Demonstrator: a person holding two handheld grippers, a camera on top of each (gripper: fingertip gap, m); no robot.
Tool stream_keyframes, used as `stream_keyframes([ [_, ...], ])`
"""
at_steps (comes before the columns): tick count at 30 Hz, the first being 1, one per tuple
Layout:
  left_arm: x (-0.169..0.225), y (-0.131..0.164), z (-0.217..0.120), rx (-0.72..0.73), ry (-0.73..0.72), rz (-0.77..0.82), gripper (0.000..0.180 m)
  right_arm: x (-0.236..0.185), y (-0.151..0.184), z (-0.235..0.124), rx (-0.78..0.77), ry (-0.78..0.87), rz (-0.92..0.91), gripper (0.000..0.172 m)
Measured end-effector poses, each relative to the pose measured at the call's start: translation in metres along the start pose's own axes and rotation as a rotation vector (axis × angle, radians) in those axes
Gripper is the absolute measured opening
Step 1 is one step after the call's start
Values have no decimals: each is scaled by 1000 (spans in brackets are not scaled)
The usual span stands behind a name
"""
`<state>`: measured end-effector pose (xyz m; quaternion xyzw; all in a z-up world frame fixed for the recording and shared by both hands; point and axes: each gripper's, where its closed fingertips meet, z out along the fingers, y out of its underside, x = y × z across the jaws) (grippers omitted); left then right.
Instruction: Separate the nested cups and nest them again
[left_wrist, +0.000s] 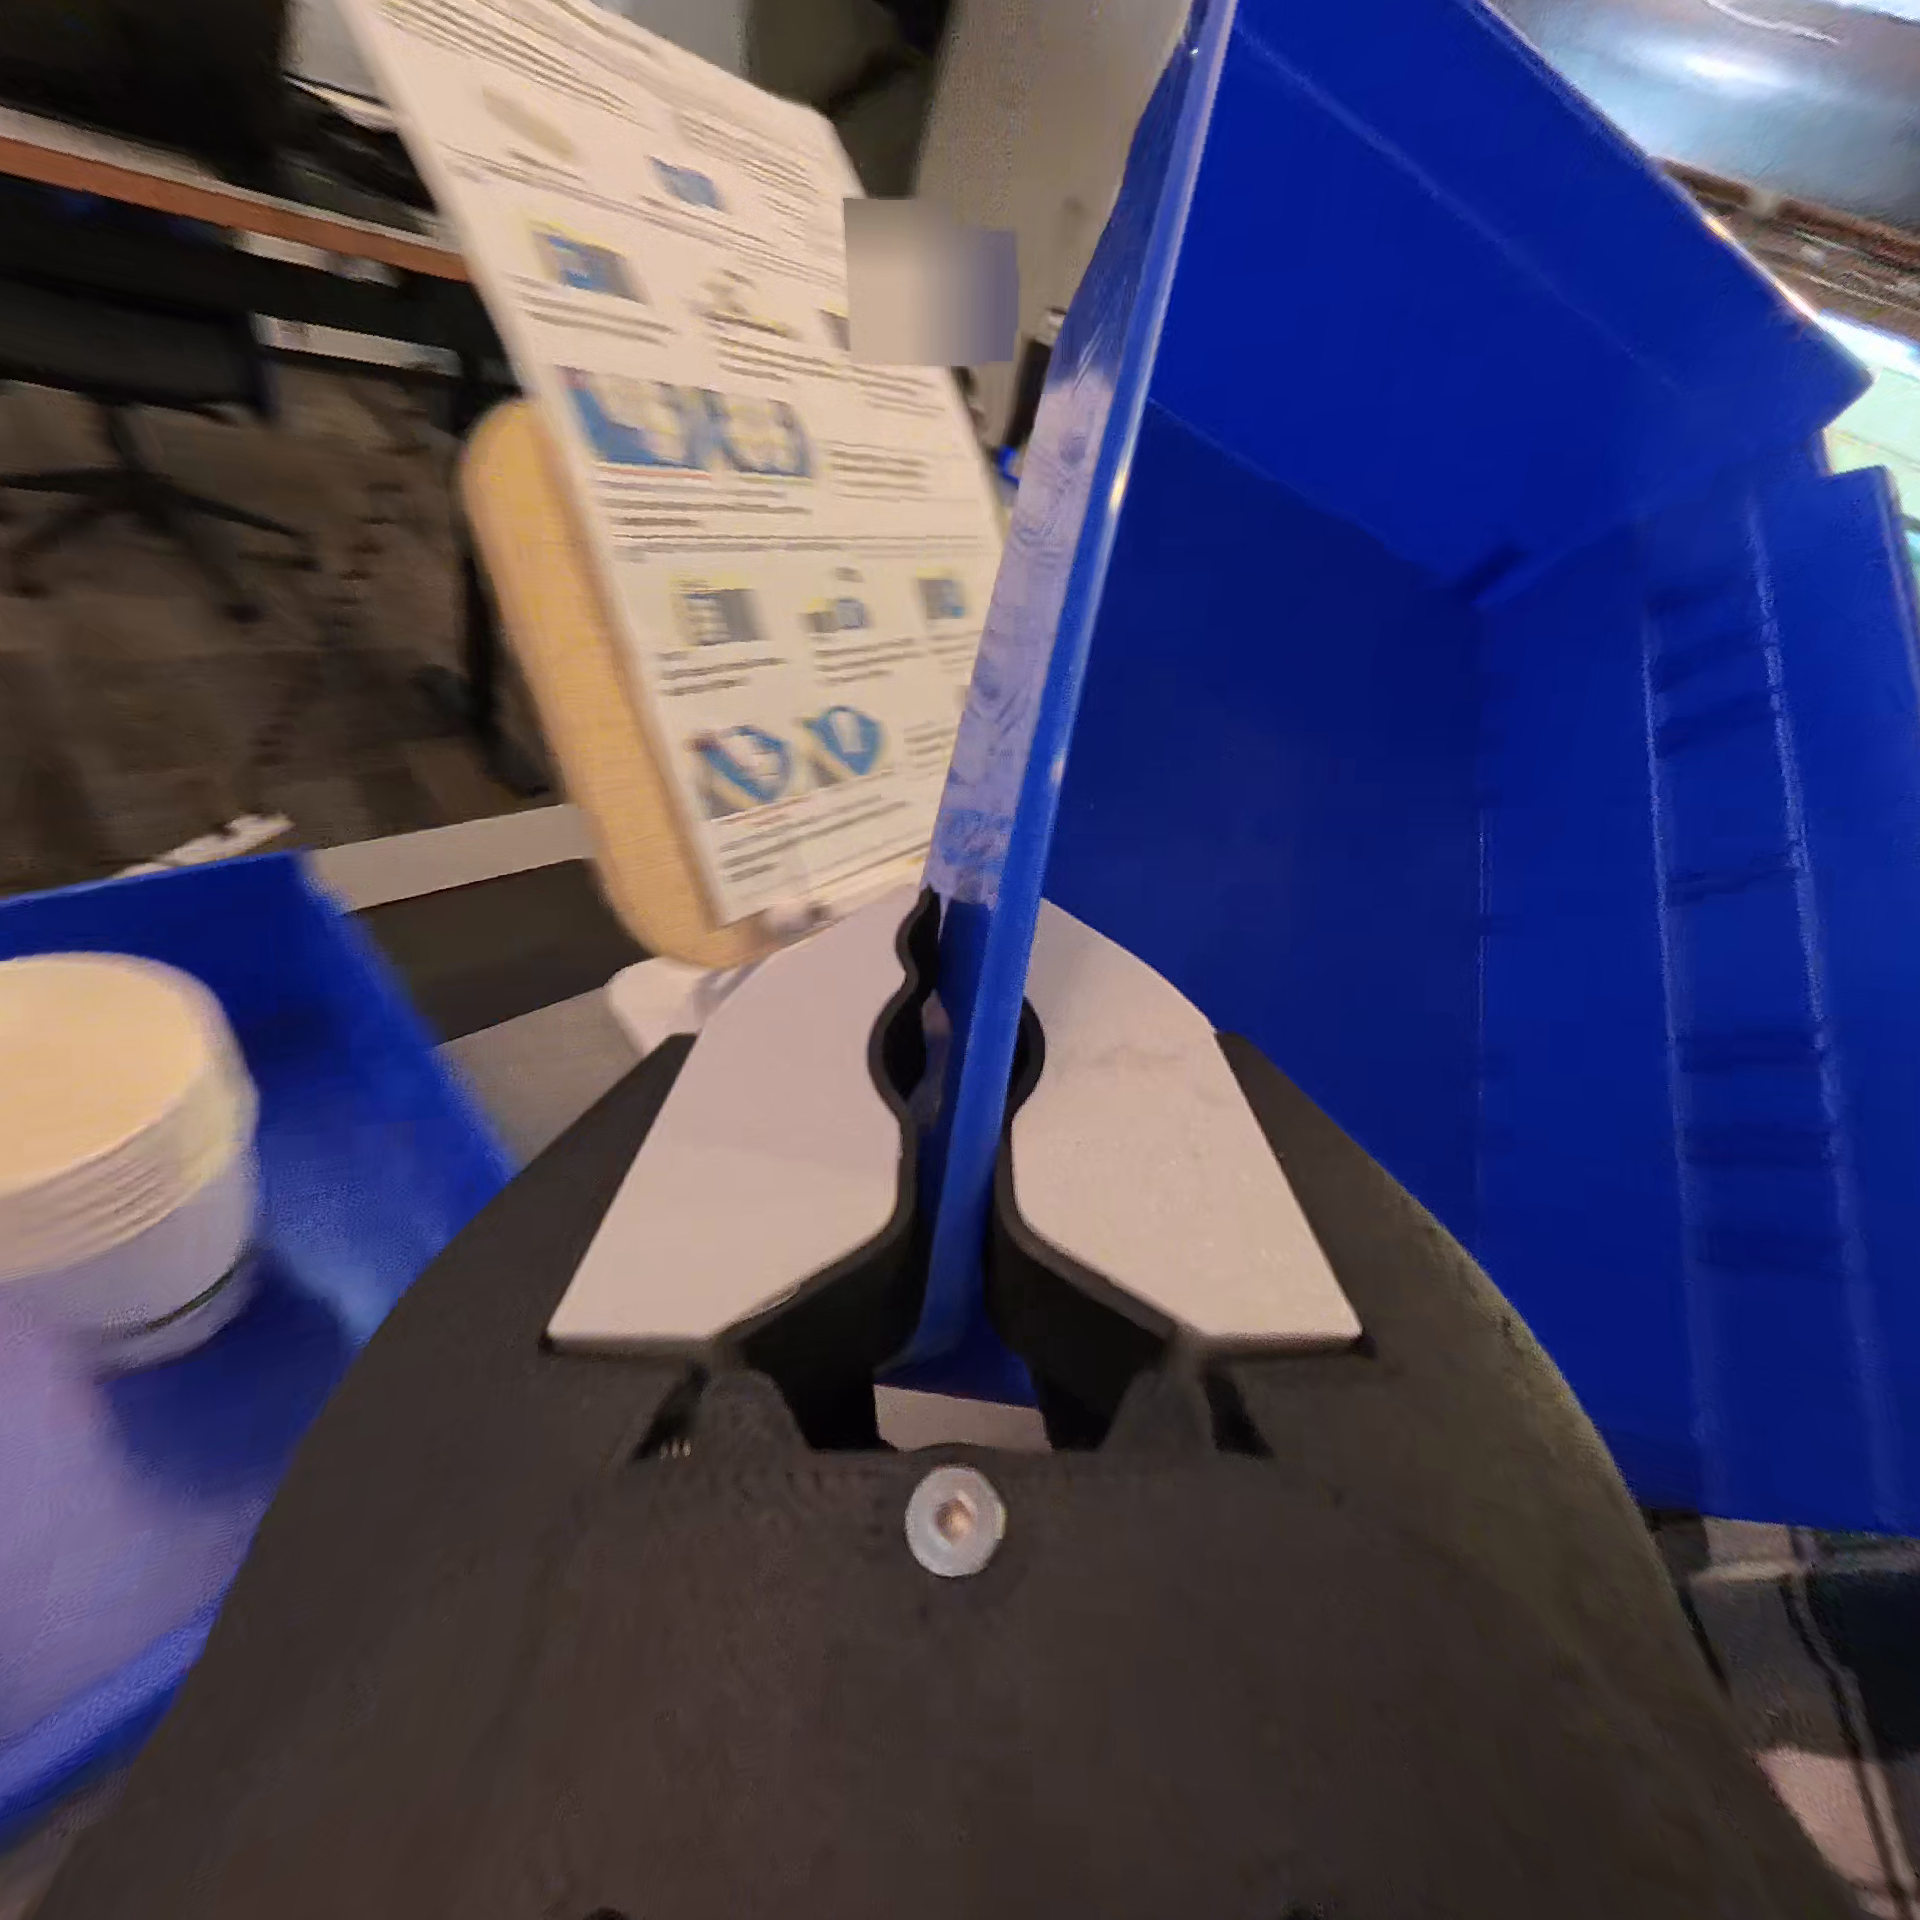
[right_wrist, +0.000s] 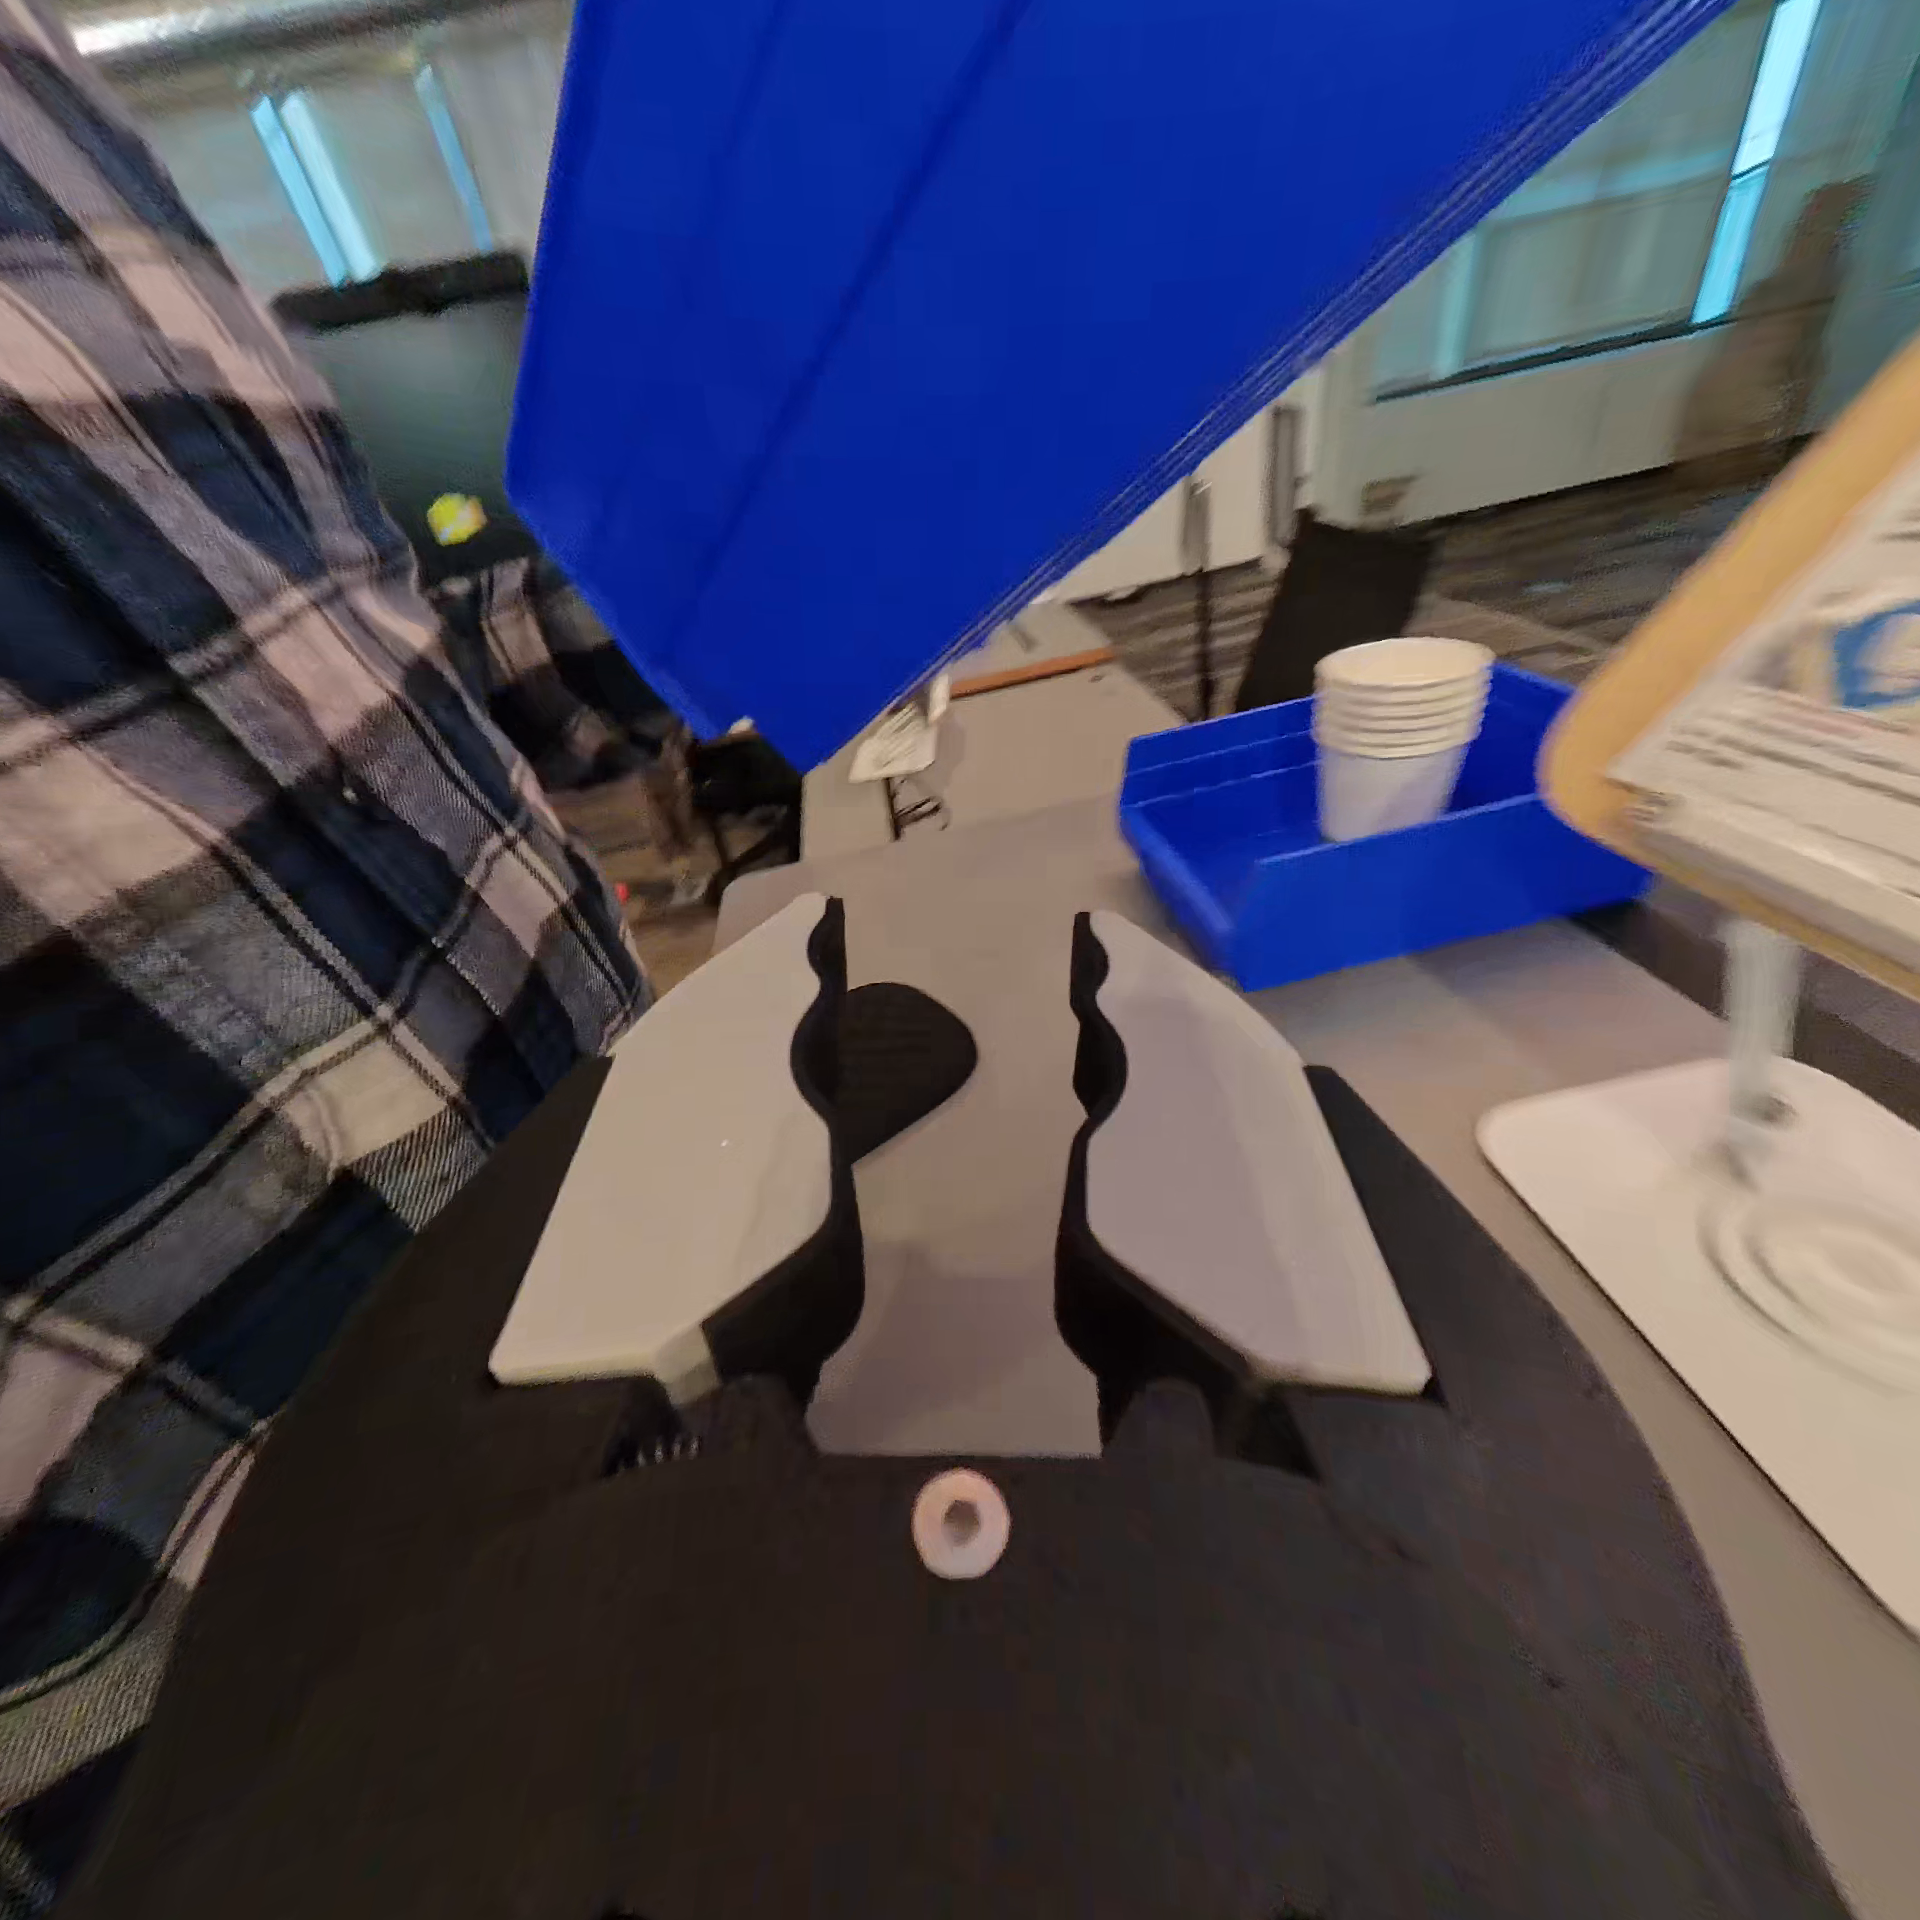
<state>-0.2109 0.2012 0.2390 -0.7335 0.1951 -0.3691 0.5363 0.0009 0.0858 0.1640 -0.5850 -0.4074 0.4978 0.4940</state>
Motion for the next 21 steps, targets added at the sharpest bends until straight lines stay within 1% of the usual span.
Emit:
stream_keyframes([
  [3, 39, 9, 70, -62, 107, 32, 7, 13, -11, -73, 91, 173, 18, 40],
  [5, 63, 19, 112, -104, 154, 45, 7, 21, -16, -121, 151, 325, 30, 43],
  [8, 100, 44, 170, -170, 238, 44, 7, 26, -22, -189, 280, 538, 67, 60],
  [9, 113, 53, 188, -194, 268, 36, 7, 27, -18, -209, 296, 607, 85, 67],
  [10, 124, 63, 205, -213, 290, 35, 7, 28, -9, -226, 273, 668, 99, 73],
  [12, 146, 82, 237, -243, 330, 40, 7, 26, 8, -258, 222, 787, 103, 75],
  [13, 156, 92, 252, -262, 348, 34, 7, 24, 14, -274, 231, 836, 114, 79],
  [15, 173, 113, 280, -291, 377, 23, 7, 20, 23, -301, 273, 906, 139, 91],
  [17, 187, 135, 306, -325, 405, 0, 7, 17, 37, -317, 251, 980, 146, 103],
  [19, 194, 156, 330, -360, 411, -10, 7, 15, 50, -323, 213, 1027, 146, 110],
  [21, 195, 176, 351, -401, 396, -30, 7, 16, 58, -320, 178, 1053, 135, 117],
])
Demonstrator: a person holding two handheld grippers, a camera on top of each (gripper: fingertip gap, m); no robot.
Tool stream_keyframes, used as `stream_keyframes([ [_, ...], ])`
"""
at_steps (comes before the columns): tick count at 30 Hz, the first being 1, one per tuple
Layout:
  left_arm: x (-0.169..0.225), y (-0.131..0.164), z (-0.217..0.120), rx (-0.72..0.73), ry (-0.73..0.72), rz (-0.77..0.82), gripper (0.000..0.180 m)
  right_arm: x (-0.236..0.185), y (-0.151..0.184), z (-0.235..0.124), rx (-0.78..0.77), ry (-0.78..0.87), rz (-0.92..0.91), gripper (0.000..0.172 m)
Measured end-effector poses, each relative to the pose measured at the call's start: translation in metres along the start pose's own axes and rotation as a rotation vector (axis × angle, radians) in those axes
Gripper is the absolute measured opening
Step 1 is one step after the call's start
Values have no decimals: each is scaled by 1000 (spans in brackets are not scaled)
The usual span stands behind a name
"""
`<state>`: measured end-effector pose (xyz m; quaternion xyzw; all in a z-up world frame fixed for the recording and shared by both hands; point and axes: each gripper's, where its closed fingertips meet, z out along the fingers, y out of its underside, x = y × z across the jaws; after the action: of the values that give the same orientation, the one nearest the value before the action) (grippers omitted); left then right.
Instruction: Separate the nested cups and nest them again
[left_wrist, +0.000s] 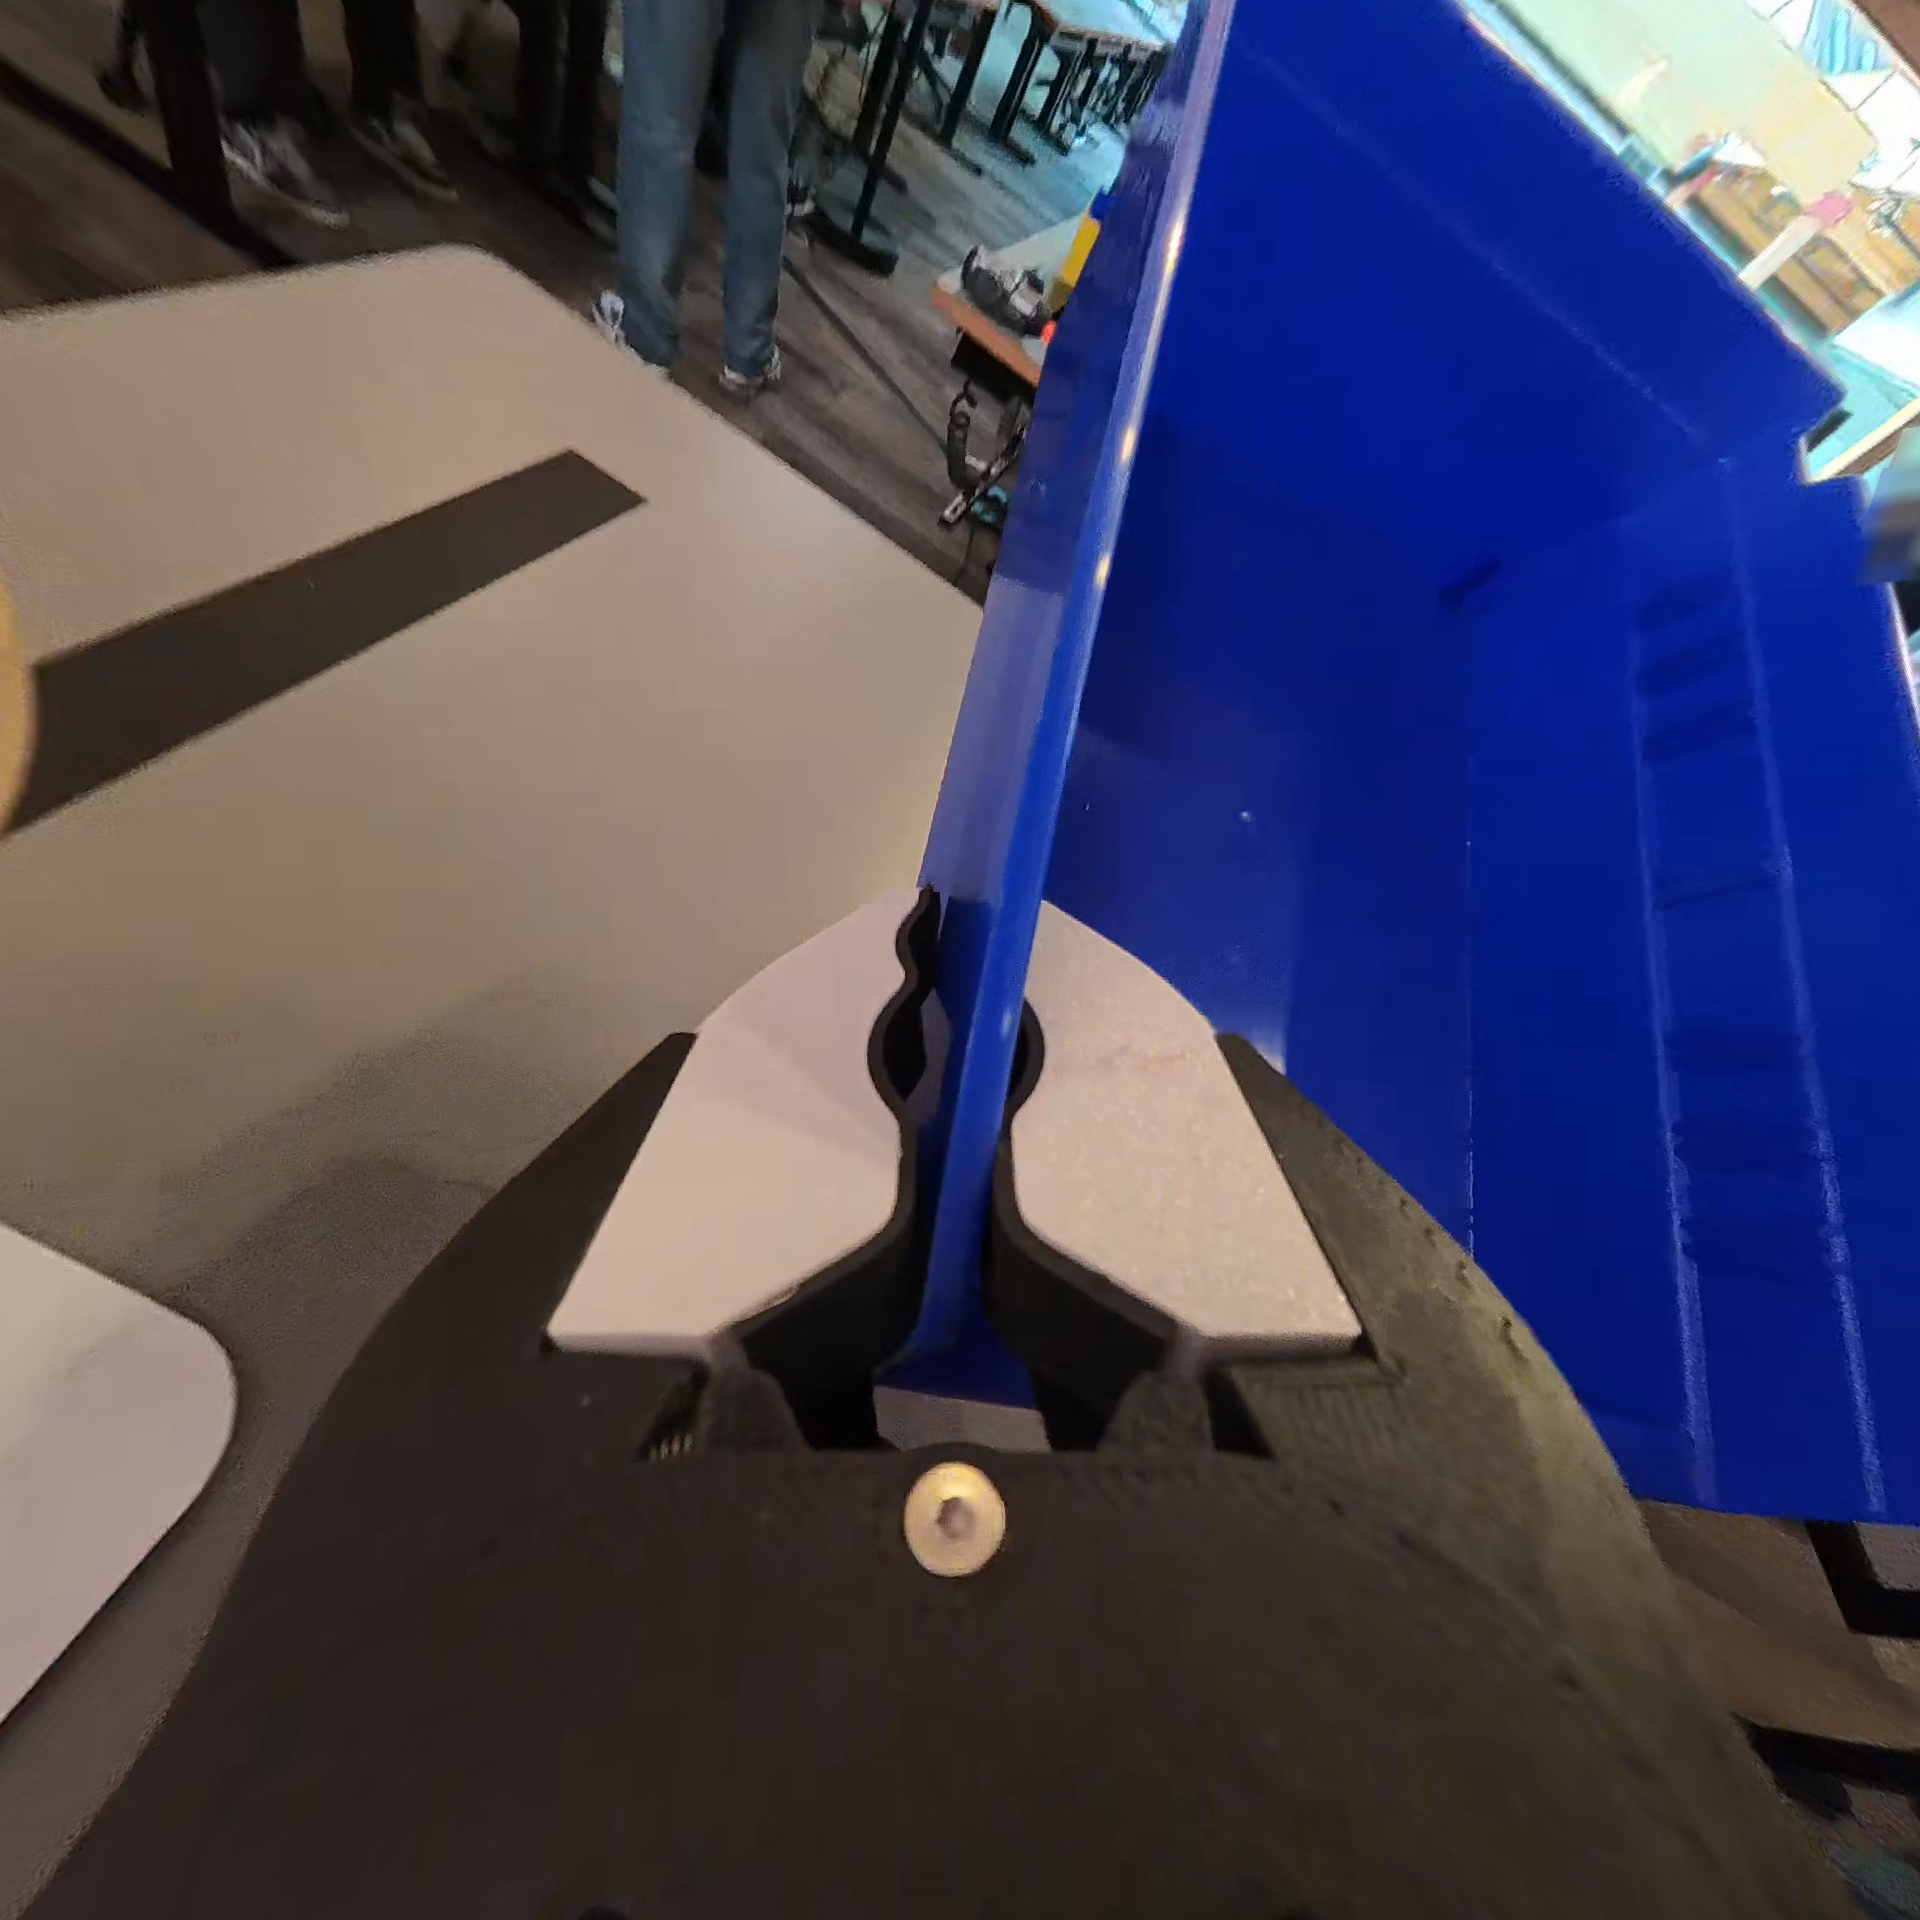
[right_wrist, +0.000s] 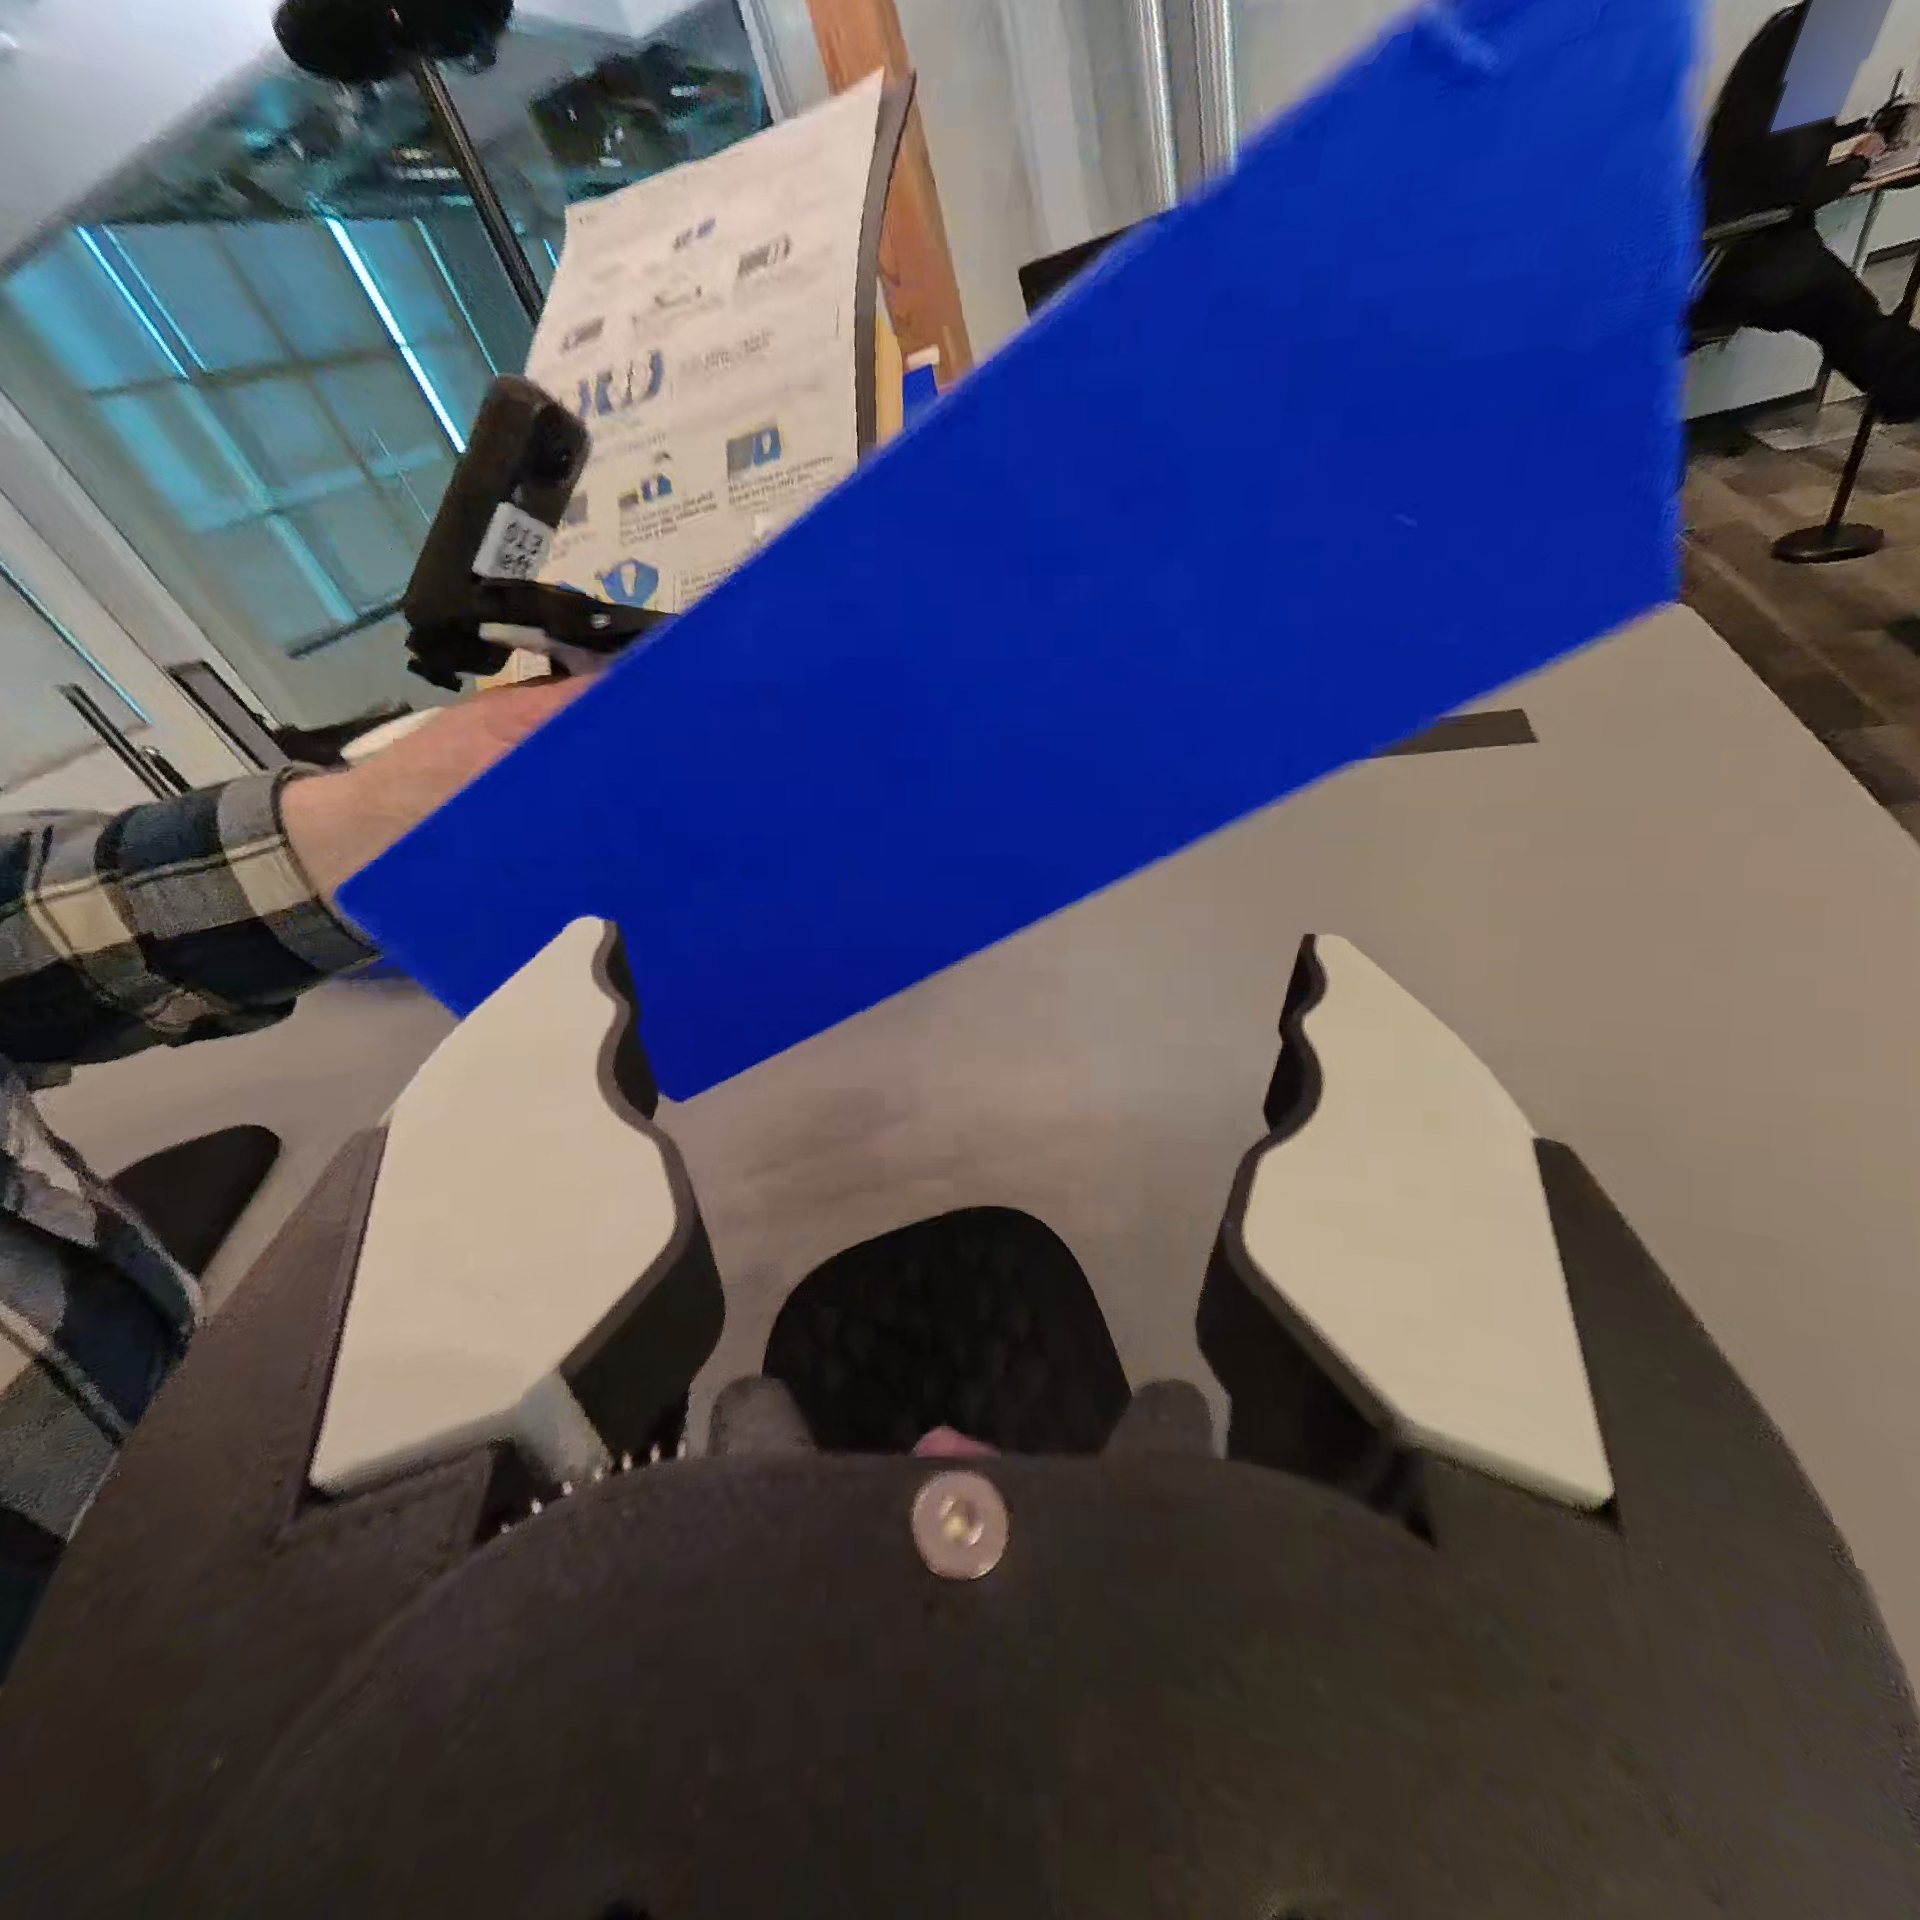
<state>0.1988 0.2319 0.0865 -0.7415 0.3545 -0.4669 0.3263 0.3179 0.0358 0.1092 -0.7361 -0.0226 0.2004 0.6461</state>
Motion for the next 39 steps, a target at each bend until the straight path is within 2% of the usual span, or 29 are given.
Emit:
stream_keyframes([
  [4, -22, 19, 36, -36, -34, -68, 7, -1, 30, 24, -93, 56, -48, 128],
  [9, -48, 37, 60, -61, -89, -128, 7, 11, 58, 60, -131, 104, -13, 126],
  [11, -62, 43, 62, -69, -116, -162, 7, 16, 64, 72, -136, 95, 33, 124],
  [14, -87, 50, 60, -58, -166, -228, 7, 14, 73, 87, -165, 31, 39, 111],
  [16, -97, 55, 60, -64, -183, -261, 7, 12, 77, 95, -198, 14, 19, 113],
  [20, -111, 66, 62, -83, -235, -242, 7, 9, 80, 113, -199, 0, 60, 110],
  [21, -113, 69, 63, -93, -242, -238, 8, 10, 86, 117, -223, 12, 60, 103],
  [22, -115, 73, 65, -104, -247, -237, 8, 13, 92, 121, -255, 31, 61, 96],
  [25, -117, 76, 66, -103, -276, -224, 8, 23, 100, 129, -297, 61, 73, 91],
  [29, -116, 74, 67, -99, -288, -222, 18, 38, 106, 130, -359, 113, 79, 63],
  [34, -100, 76, 68, -89, -221, -271, 36, 58, 109, 129, -432, 131, 62, 58],
  [39, -72, 84, 68, -105, -140, -313, 54, 92, 103, 124, -482, 200, 19, 42],
])
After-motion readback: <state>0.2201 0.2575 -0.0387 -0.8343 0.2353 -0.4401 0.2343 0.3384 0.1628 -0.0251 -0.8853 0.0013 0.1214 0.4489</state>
